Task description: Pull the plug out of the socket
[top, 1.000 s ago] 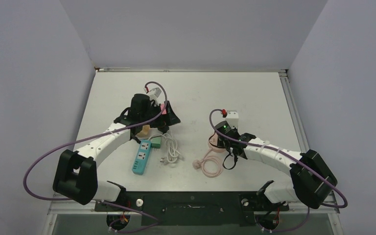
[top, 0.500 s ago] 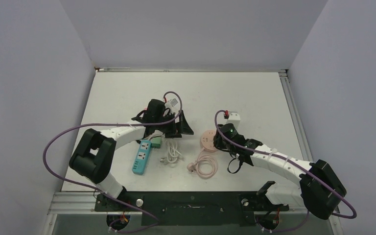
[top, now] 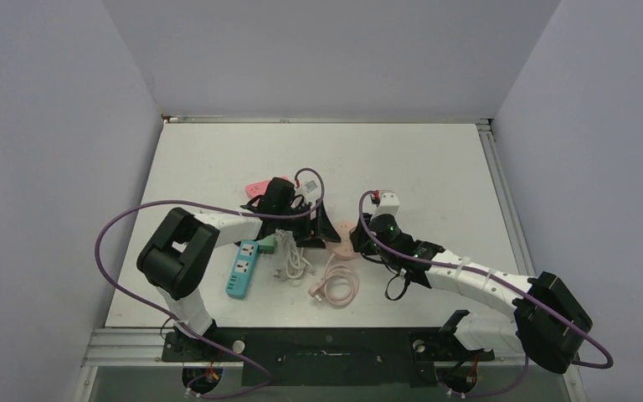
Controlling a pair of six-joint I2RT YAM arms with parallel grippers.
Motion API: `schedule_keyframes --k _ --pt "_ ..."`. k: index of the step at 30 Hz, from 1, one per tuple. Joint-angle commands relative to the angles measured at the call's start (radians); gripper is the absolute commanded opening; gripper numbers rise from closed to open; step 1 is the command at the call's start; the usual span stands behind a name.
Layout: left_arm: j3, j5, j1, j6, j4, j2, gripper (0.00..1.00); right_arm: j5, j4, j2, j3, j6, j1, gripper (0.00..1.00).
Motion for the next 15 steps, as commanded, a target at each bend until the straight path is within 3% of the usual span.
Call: schedule_keyframes --k 1,5,10,15 --pt "0.020 0.035 -0.002 -0.011 0.049 0.015 0.65 -0.017 0.138 -0.016 0.012 0.013 0.010 0.05" --pt "0.016 0.052 -0.002 -0.035 0.075 0.031 0.56 -0.026 0.148 -0.010 0.013 0.015 0.011 0.05" --pt "0.007 0.066 -0.002 -0.059 0.105 0.040 0.31 -0.020 0.144 0.002 0.012 0.014 0.013 0.08" --pt "0.004 0.057 -0.002 -0.058 0.104 0.036 0.08 -0.007 0.120 0.015 0.019 0.013 0.014 0.27"
